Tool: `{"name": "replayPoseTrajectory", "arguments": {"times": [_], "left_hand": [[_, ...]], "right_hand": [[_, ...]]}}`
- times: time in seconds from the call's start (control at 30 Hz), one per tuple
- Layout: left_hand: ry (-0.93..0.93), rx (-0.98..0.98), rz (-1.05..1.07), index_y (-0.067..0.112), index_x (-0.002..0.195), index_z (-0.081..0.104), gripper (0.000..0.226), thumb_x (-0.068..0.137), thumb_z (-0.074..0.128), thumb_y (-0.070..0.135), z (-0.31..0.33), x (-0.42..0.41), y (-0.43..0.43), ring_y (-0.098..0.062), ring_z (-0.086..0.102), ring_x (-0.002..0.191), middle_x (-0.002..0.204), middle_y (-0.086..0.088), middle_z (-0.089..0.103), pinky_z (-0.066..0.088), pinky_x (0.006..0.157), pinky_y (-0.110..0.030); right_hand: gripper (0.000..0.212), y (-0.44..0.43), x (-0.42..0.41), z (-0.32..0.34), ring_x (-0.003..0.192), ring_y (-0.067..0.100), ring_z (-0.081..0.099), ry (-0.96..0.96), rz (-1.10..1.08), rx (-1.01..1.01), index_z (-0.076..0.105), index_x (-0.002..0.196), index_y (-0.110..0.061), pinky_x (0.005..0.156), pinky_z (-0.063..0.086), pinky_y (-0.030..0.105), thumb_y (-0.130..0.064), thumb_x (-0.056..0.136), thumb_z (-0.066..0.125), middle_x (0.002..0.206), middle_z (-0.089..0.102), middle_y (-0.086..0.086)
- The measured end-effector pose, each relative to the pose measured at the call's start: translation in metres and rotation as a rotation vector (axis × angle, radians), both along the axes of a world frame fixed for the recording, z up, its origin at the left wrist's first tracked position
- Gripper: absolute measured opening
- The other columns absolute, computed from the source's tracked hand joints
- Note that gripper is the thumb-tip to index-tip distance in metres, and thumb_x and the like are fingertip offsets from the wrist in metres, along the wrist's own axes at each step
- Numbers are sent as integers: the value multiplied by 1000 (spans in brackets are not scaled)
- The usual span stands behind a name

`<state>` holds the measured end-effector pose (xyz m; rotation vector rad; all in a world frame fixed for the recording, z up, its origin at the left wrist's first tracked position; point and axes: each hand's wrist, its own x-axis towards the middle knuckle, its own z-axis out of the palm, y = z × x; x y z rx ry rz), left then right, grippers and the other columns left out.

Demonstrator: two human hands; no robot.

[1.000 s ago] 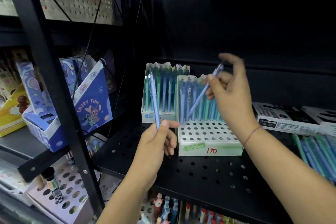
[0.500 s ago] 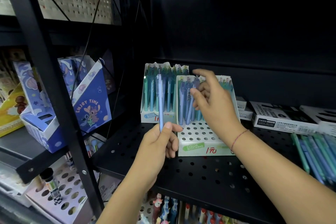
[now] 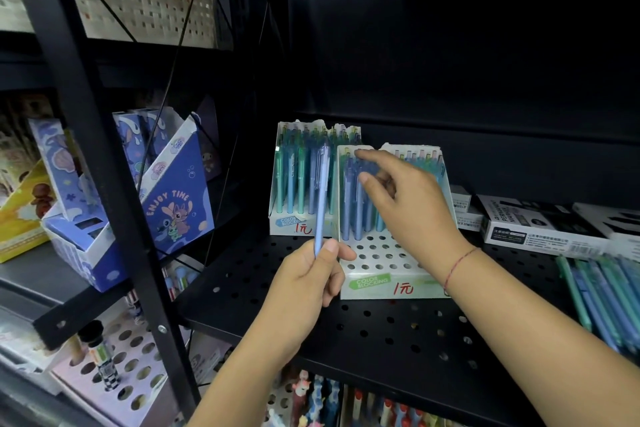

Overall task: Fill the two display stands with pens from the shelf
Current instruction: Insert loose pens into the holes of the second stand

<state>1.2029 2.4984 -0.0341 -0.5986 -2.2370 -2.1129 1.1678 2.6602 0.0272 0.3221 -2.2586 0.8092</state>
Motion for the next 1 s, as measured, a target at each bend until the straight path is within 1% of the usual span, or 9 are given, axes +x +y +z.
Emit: {"name": "replayPoseTrajectory", "arguments": {"times": [0.17,0.27,0.37,0.53,0.57,0.67,0.73,0.8,1.0], "left_hand": [[30,-51,14,20,87,65,34,101,37,32,0,2,1,-7,40,54,56,6,43,39,60,-20],[86,-118,37,24,86,65,32,101,38,33,-1,2,1,-8,39,55,55,7,41,38,60,-23],[111,-165,46,25,87,64,30,100,39,35,-3,2,1,-8,37,53,54,9,39,36,57,-24],[141,-168,152,33,92,53,7,92,56,39,0,3,1,0,41,57,67,8,44,37,57,-10],[132,-177,176,34,97,49,13,90,58,40,-1,2,0,1,42,60,73,7,44,37,59,-8],[65,-239,161,44,124,38,41,89,60,42,-1,-3,1,4,49,79,100,11,46,41,66,-7],[50,-314,124,48,141,22,61,91,57,44,-2,-4,4,0,51,92,114,15,43,41,72,-13],[58,-354,105,48,146,16,65,93,54,44,-1,-3,5,-2,52,94,118,19,40,42,74,-15],[39,-344,95,48,147,15,66,94,53,43,1,-3,6,-1,52,93,119,19,41,41,74,-13]], "right_hand": [[29,-7,14,9,68,5,50,49,94,-170,57,125,-30,64,40,10,-32,95,53,88,52,-11],[22,-15,22,15,58,14,58,-152,378,-406,57,116,-28,52,47,21,-28,94,56,94,63,0],[24,-21,23,14,55,17,58,-286,505,-486,58,118,-14,47,47,25,-16,94,56,87,69,10],[25,-8,23,26,58,11,59,-171,398,-620,56,117,-15,55,51,20,-8,93,56,78,69,8],[29,-2,22,29,59,11,60,-106,332,-623,53,120,-17,57,53,20,-9,92,56,79,69,9],[42,14,18,28,66,16,64,76,118,-443,43,131,-25,65,56,27,-13,93,57,77,67,11],[44,16,15,22,69,19,64,96,38,-294,41,133,-27,71,57,37,-16,93,58,75,65,9],[43,15,12,16,70,19,63,94,13,-195,42,131,-26,73,55,43,-16,93,59,73,64,7],[39,12,9,9,69,19,61,64,24,-89,44,130,-23,68,53,39,-17,94,58,69,57,2]]}}
